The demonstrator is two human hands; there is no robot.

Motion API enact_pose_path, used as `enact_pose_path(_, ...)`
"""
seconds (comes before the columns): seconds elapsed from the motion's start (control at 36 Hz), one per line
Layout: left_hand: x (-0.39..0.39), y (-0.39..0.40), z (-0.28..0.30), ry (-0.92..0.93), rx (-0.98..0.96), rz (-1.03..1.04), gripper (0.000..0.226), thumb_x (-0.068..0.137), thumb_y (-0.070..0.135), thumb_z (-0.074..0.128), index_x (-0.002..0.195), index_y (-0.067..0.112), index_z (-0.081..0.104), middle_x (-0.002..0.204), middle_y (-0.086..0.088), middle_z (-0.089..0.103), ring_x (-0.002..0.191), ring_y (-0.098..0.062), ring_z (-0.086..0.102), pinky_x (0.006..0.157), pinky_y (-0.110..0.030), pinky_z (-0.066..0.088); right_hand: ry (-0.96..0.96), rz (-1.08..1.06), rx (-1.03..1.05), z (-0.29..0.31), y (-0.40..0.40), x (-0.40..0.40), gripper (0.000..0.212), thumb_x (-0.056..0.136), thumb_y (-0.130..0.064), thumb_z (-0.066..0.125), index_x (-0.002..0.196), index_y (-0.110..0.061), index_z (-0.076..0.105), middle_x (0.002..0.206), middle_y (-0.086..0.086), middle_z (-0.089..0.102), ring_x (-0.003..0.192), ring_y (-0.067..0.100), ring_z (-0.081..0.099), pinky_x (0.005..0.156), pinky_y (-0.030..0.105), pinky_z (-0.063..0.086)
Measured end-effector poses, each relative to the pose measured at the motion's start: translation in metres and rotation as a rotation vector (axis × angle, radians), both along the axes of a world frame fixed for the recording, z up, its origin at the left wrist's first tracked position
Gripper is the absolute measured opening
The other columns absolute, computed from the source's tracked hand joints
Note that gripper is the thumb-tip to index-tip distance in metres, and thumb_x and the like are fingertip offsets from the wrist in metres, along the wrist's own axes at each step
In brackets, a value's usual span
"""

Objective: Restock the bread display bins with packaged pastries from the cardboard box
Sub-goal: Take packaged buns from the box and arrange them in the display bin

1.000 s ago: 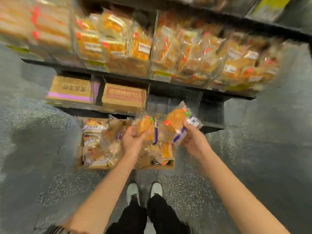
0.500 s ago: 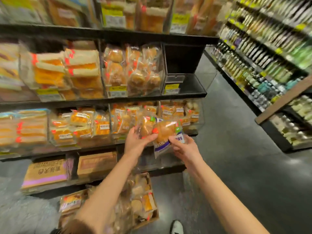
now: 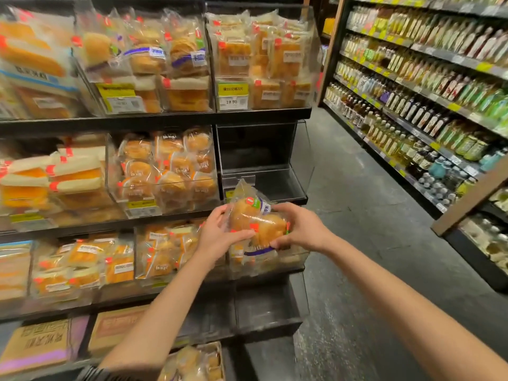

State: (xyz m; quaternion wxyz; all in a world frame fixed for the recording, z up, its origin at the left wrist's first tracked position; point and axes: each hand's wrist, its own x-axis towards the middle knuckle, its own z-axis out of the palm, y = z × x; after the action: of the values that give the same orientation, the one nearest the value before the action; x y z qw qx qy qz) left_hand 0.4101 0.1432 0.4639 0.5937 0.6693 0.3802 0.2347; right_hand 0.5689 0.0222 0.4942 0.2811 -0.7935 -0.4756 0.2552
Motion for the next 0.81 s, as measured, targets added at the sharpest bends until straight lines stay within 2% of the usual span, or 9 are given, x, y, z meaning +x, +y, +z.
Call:
enact_pose_path(0.06,0.016,0.003,0.001,0.016,0.027,0.015,0.077,0.066,0.015,0.086,0.130,0.022,0.044,0.120,0.012,0.051,0.108,-0.002,0.049,0.077,-0.012,0.049,-0.028,0.045,-0.019,0.003,0.008,0.022,0.069,0.060,-0.024,0.090,0.121,-0.021,0.058,0.113,-0.006,0.061,0.108,0.014,0.058,0.088,0.029,0.051)
enact_pose_path(0.11,0.028,0.011,0.001,0.017,0.028,0.046,0.079,0.067,0.014,0.085,0.134,0.020,0.044,0.130,0.005,0.052,0.120,-0.009,0.048,0.088,-0.022,0.047,0.000,0.058,-0.014,0.005,0.018,0.040,0.060,0.059,-0.023,0.090,0.112,-0.021,0.062,0.104,-0.008,0.061,0.101,0.013,0.060,0.084,0.031,0.054)
enact_pose_path(0.19,0.038,0.026,0.006,-0.003,0.016,0.128,0.075,0.073,0.010,0.080,0.138,0.016,0.042,0.130,0.004,0.051,0.117,-0.008,0.047,0.080,-0.013,0.042,0.029,0.056,0.013,0.006,0.035,0.062,0.052,0.058,-0.021,0.090,0.101,-0.025,0.061,0.093,-0.012,0.062,0.093,0.008,0.061,0.081,0.031,0.054)
enact_pose_path(0.28,0.043,0.052,0.005,-0.092,-0.062,0.266,0.074,0.072,0.008,0.079,0.136,0.015,0.042,0.134,-0.004,0.053,0.111,-0.009,0.052,0.087,-0.022,0.046,0.028,0.003,0.089,0.006,0.056,0.083,0.047,0.057,-0.023,0.091,0.093,-0.027,0.062,0.085,-0.014,0.062,0.085,0.005,0.060,0.072,0.021,0.048)
enact_pose_path(0.39,0.051,0.090,0.004,-0.138,-0.082,0.389,0.062,0.070,0.008,0.081,0.122,0.011,0.048,0.126,-0.006,0.058,0.111,-0.015,0.057,0.095,-0.028,0.046,0.051,-0.110,0.221,0.008,0.090,0.107,0.047,0.059,-0.026,0.091,0.097,-0.027,0.064,0.088,-0.014,0.064,0.081,-0.001,0.059,0.066,0.012,0.043)
enact_pose_path(0.5,0.065,0.130,0.001,-0.173,-0.071,0.480,0.043,0.065,0.016,0.085,0.099,0.023,0.061,0.110,-0.001,0.066,0.107,-0.023,0.063,0.096,-0.043,0.050,-0.007,-0.189,0.331,0.007,0.131,0.127,0.046,0.063,-0.027,0.089,0.102,-0.023,0.065,0.092,-0.010,0.065,0.088,0.005,0.060,0.074,0.019,0.047)
enact_pose_path(0.61,0.079,0.164,-0.001,-0.268,-0.180,0.535,0.054,0.066,0.015,0.084,0.113,0.022,0.059,0.118,-0.003,0.065,0.109,-0.022,0.062,0.097,-0.047,0.050,-0.189,-0.229,0.302,-0.003,0.177,0.142,0.050,0.065,-0.031,0.087,0.108,-0.023,0.063,0.103,-0.002,0.064,0.093,0.014,0.061,0.080,0.037,0.054)
enact_pose_path(0.72,0.089,0.196,-0.009,-0.371,-0.177,0.599,0.056,0.067,0.005,0.082,0.114,0.026,0.057,0.121,-0.006,0.063,0.113,-0.026,0.061,0.095,-0.042,0.051,-0.319,-0.187,0.178,-0.017,0.221,0.151,0.051,0.071,-0.029,0.082,0.116,-0.019,0.060,0.109,0.001,0.058,0.099,0.020,0.059,0.082,0.038,0.052)
enact_pose_path(0.81,0.093,0.213,-0.015,-0.483,-0.239,0.630,0.061,0.074,0.000,0.076,0.127,0.017,0.052,0.127,-0.015,0.060,0.109,-0.031,0.062,0.074,-0.029,0.056,-0.307,-0.169,0.074,-0.036,0.253,0.158,0.048,0.073,-0.026,0.081,0.115,-0.019,0.059,0.110,0.003,0.057,0.099,0.022,0.059,0.083,0.038,0.053)
